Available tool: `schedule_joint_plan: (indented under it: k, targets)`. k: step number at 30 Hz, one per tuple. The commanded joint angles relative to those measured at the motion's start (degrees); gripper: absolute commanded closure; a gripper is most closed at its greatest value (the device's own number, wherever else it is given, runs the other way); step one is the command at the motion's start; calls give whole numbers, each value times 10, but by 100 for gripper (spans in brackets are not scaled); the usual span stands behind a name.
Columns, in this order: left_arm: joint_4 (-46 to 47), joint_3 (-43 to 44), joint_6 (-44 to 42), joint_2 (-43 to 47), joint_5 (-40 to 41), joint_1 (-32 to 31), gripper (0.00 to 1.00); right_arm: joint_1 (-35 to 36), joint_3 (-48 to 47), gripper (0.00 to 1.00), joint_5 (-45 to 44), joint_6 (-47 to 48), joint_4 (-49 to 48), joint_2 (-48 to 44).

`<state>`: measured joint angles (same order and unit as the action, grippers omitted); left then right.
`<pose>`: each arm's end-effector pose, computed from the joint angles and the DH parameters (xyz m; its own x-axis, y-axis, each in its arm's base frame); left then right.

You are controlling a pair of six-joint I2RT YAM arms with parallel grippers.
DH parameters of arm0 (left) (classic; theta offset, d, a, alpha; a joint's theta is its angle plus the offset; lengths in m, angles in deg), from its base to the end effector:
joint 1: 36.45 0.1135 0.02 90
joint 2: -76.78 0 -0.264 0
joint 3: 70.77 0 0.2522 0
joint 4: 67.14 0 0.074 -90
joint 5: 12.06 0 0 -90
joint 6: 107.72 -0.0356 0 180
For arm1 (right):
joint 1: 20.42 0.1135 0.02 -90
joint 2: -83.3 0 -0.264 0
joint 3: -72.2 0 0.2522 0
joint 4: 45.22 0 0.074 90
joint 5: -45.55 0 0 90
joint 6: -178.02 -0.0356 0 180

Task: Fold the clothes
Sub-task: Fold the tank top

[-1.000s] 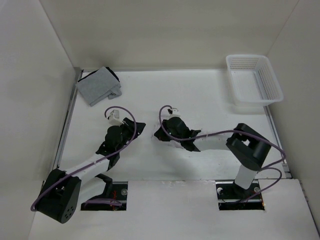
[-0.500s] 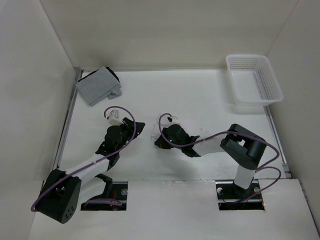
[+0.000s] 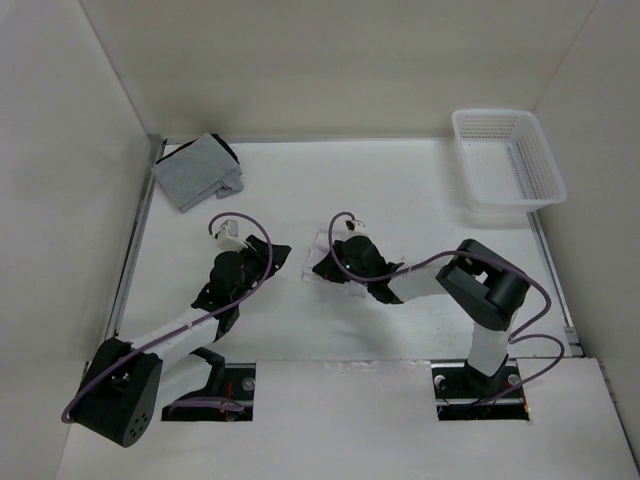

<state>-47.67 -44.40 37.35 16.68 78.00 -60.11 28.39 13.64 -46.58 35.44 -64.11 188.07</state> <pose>0.1872 -0.0820 0.1753 -0.4574 -0.6947 -0.5551 0.0443 0.6057 -0.7944 0.2375 0.2694 0.1364 -0.7636 0.3325 -0.5534 -0.2037 0.6893 0.6952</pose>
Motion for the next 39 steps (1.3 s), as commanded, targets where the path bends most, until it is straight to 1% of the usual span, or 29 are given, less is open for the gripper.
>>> schedule_joint_plan:
  k: [1,5,8,11,14,15,18,20,22,25,28,30,33,39]
  targets:
    - [28,1,-9,9,2,5,67,5,-14,97,7,-17,-45,20]
    - [33,0,-9,1,0,5,67,16,-1,97,6,-17,-44,24]
    - [34,0,-8,0,-1,5,67,16,11,96,11,-16,-47,10]
    - [32,0,-8,6,1,5,67,15,13,92,32,3,-50,-23]
    - [30,1,-10,9,4,2,67,-16,8,82,78,29,-57,-50]
    - [31,3,-10,6,5,-1,67,-33,6,80,88,30,-57,-55]
    - [38,13,-9,-16,8,-25,67,-84,-6,82,114,27,-52,-52]
    - [51,22,-10,-38,16,-52,68,-106,-20,84,131,22,-43,-40]
    - [68,33,-12,-65,24,-82,71,-123,-36,87,139,21,-30,-21]
    - [93,53,-11,-114,27,-113,77,-133,-72,88,147,27,0,11]
    - [122,71,-13,-168,41,-133,79,-136,-107,88,147,38,37,38]
    - [139,83,-12,-210,45,-136,79,-140,-129,88,141,43,66,54]
    - [152,100,-4,-274,40,-134,80,-148,-151,88,122,44,85,72]
    - [155,95,30,-350,21,-111,80,-161,-181,88,108,20,76,110]
